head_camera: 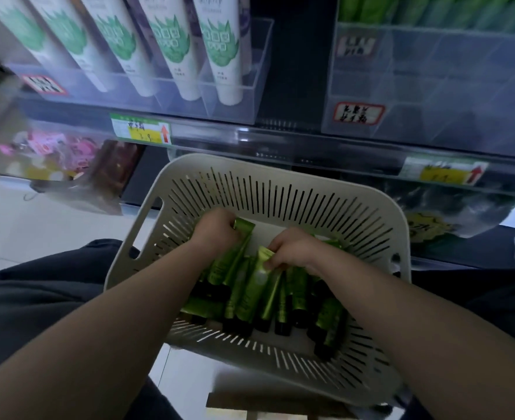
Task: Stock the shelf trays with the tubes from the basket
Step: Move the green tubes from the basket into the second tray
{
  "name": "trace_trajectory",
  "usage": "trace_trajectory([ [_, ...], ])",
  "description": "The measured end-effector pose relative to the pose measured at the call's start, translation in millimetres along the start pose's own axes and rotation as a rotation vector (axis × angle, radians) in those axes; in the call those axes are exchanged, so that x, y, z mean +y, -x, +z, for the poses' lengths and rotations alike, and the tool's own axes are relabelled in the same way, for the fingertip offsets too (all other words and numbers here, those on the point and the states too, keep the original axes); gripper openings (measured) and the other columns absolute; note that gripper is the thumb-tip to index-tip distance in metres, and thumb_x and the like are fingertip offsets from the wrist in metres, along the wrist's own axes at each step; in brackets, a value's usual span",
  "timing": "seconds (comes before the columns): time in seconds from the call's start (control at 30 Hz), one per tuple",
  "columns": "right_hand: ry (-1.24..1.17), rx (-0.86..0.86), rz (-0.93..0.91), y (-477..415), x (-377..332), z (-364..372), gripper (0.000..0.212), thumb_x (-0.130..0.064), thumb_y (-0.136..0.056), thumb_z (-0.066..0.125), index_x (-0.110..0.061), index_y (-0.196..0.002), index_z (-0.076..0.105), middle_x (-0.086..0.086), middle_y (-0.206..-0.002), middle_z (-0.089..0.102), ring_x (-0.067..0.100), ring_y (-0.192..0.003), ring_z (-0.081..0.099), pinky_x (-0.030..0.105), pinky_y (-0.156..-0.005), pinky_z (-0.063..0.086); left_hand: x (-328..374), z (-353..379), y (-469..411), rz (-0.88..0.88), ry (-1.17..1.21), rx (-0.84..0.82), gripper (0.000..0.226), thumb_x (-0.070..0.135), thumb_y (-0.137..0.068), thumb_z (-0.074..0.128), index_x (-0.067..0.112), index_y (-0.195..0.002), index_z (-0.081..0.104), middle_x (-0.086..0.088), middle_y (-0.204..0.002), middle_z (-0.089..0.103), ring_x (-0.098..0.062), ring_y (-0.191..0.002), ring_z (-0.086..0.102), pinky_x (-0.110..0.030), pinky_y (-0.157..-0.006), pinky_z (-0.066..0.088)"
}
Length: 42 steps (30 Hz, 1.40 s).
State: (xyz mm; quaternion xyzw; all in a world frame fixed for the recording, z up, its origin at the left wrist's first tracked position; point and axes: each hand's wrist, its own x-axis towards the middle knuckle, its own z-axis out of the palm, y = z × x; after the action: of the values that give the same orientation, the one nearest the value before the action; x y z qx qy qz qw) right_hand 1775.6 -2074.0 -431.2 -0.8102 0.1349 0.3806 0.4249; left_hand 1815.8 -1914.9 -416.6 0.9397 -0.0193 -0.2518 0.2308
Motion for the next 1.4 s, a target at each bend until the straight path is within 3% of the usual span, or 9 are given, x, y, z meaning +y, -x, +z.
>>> trace_trajectory([
  [0.1, -0.054, 0.046, -0.028, 19, -1, -9, 0.031, 0.0, -0.069, 0.079, -0.004, -0.099, 0.071, 0.006, -0.085, 0.066, 0.017, -0.077, 0.064, 0.03, -0.074, 0.057, 4, -5, 19, 0.036, 0.051, 0.022, 0.005, 0.017, -0.085, 0.064, 0.014, -0.085, 0.068, 0.002, -0.073, 0.058, -0.012, -0.068, 0.053, -0.02, -0.055, 0.037],
  [0.27, -0.071, 0.133, -0.093, 52, 0, -25, 0.037, -0.006, -0.069, 0.08, -0.007, -0.105, 0.069, 0.005, -0.095, 0.067, 0.012, -0.08, 0.062, 0.022, -0.071, 0.051, 19, -16, 50, 0.108, 0.097, 0.055, 0.007, 0.018, -0.086, 0.064, 0.014, -0.089, 0.069, 0.002, -0.076, 0.061, -0.015, -0.076, 0.057, -0.022, -0.066, 0.04],
  [0.47, -0.045, 0.23, -0.192, 98, -3, -44, 0.023, -0.007, -0.073, 0.077, -0.011, -0.094, 0.073, 0.003, -0.089, 0.07, 0.013, -0.081, 0.064, 0.018, -0.063, 0.049, 46, -30, 84, 0.193, 0.144, 0.116, 0.011, 0.02, -0.086, 0.066, 0.011, -0.091, 0.068, -0.002, -0.075, 0.062, -0.015, -0.068, 0.056, -0.024, -0.057, 0.041],
  [0.6, -0.063, 0.308, -0.255, 128, -5, -59, 0.028, -0.009, -0.071, 0.079, -0.01, -0.098, 0.072, 0.0, -0.086, 0.068, 0.016, -0.084, 0.065, 0.027, -0.076, 0.055, 69, -37, 104, 0.273, 0.16, 0.149, 0.011, 0.02, -0.086, 0.066, 0.016, -0.096, 0.068, 0.0, -0.078, 0.064, -0.015, -0.071, 0.06, -0.027, -0.062, 0.048],
  [0.73, -0.053, 0.366, -0.353, 161, -9, -78, 0.016, -0.011, -0.072, 0.078, -0.015, -0.087, 0.073, -0.002, -0.085, 0.069, 0.016, -0.088, 0.065, 0.032, -0.085, 0.051, 96, -48, 119, 0.359, 0.138, 0.175, 0.008, 0.02, -0.086, 0.065, 0.018, -0.093, 0.066, 0.008, -0.067, 0.055, -0.008, -0.062, 0.051, -0.018, -0.053, 0.035],
  [0.87, -0.09, 0.423, -0.418, 191, -13, -100, 0.012, -0.011, -0.077, 0.075, -0.019, -0.085, 0.072, -0.003, -0.081, 0.069, 0.012, -0.081, 0.064, 0.023, -0.073, 0.052, 127, -63, 132, 0.448, 0.086, 0.237, 0.006, 0.022, -0.086, 0.064, 0.021, -0.091, 0.065, 0.013, -0.069, 0.053, -0.006, -0.068, 0.051, -0.015, -0.055, 0.032],
  [1.0, -0.165, 0.467, -0.444, 216, -15, -123, 0.009, -0.011, -0.08, 0.072, -0.015, -0.087, 0.072, -0.013, -0.057, 0.064, -0.002, -0.052, 0.058, 0.009, -0.043, 0.04, 157, -77, 142, 0.522, 0.074, 0.264, 0.002, 0.021, -0.087, 0.063, 0.02, -0.088, 0.064, 0.012, -0.068, 0.055, -0.002, -0.064, 0.05, -0.016, -0.054, 0.033],
  [1.13, -0.239, 0.506, -0.5, 234, -18, -146, 0.011, -0.008, -0.079, 0.073, -0.019, -0.08, 0.071, -0.003, -0.076, 0.068, 0.009, -0.072, 0.062, 0.02, -0.068, 0.05, 185, -94, 149, 0.588, 0.08, 0.29, 0.006, 0.018, -0.087, 0.063, 0.014, -0.09, 0.066, 0.0, -0.075, 0.063, -0.013, -0.069, 0.058, -0.024, -0.061, 0.044],
  [1.4, -0.318, 0.588, -0.592, 256, -35, -196, 0.014, -0.009, -0.08, 0.072, -0.014, -0.093, 0.07, -0.001, -0.083, 0.066, 0.01, -0.077, 0.06, 0.017, -0.071, 0.048, 234, -132, 138, 0.68, 0.106, 0.35, 0.004, 0.02, -0.087, 0.064, 0.02, -0.091, 0.062, 0.002, -0.074, 0.061, -0.011, -0.066, 0.055, -0.014, -0.054, 0.038],
])
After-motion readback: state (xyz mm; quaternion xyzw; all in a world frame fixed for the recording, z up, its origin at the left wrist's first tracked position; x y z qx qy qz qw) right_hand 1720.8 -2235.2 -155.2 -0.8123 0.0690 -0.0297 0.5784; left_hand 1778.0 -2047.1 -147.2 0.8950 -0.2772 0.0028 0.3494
